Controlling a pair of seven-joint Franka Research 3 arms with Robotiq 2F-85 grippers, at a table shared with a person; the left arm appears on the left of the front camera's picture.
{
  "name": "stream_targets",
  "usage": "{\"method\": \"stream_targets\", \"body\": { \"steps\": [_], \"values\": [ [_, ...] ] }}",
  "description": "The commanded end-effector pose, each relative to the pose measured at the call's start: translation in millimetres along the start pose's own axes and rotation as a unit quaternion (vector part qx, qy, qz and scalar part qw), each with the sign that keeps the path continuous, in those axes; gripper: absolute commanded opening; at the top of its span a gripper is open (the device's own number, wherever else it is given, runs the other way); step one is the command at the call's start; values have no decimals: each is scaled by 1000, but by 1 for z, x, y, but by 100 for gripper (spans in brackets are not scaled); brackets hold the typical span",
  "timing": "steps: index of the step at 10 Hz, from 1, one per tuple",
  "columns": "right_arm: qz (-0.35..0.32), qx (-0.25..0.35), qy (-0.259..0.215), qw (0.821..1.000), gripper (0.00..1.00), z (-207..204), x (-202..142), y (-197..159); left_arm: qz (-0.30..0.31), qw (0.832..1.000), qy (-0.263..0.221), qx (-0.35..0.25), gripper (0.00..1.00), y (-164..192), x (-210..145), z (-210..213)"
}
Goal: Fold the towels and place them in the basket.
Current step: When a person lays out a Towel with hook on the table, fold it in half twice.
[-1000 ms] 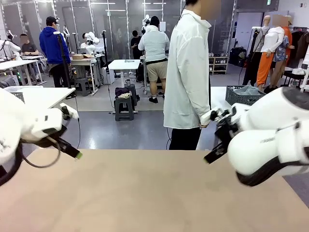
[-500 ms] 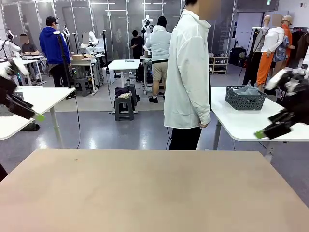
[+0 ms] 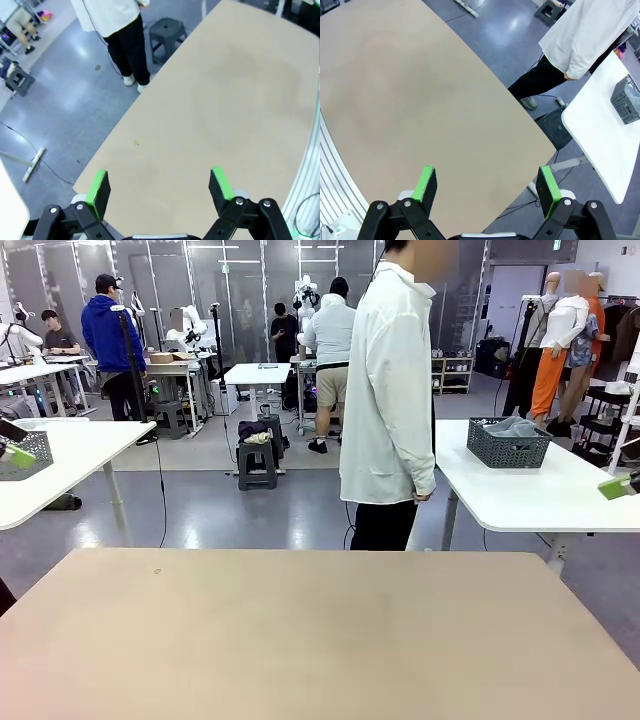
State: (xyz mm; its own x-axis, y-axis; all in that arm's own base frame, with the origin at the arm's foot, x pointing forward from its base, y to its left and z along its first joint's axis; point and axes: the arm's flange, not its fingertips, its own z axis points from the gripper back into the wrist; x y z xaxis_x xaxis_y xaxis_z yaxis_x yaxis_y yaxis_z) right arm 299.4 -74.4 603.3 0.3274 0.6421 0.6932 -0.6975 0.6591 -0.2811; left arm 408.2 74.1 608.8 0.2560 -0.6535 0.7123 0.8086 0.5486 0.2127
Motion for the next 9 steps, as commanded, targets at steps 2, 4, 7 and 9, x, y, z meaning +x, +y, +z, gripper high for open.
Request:
{"method": "stream_targets", "body": {
  "steps": [2, 4, 7, 9],
  "values": [
    [0, 0, 0, 1000, 100, 0, 0, 0, 0, 1000, 0, 0, 100, 0, 0, 0],
    [0, 0, 0, 1000, 100, 0, 0, 0, 0, 1000, 0, 0, 100, 0, 0, 0],
    [0, 0, 0, 1000, 100, 0, 0, 0, 0, 1000, 0, 0, 100, 0, 0, 0],
    [-1, -1, 0, 1000, 100, 1, 1, -1, 10, 1000, 5, 6, 100, -1, 2, 0]
  ]
}}
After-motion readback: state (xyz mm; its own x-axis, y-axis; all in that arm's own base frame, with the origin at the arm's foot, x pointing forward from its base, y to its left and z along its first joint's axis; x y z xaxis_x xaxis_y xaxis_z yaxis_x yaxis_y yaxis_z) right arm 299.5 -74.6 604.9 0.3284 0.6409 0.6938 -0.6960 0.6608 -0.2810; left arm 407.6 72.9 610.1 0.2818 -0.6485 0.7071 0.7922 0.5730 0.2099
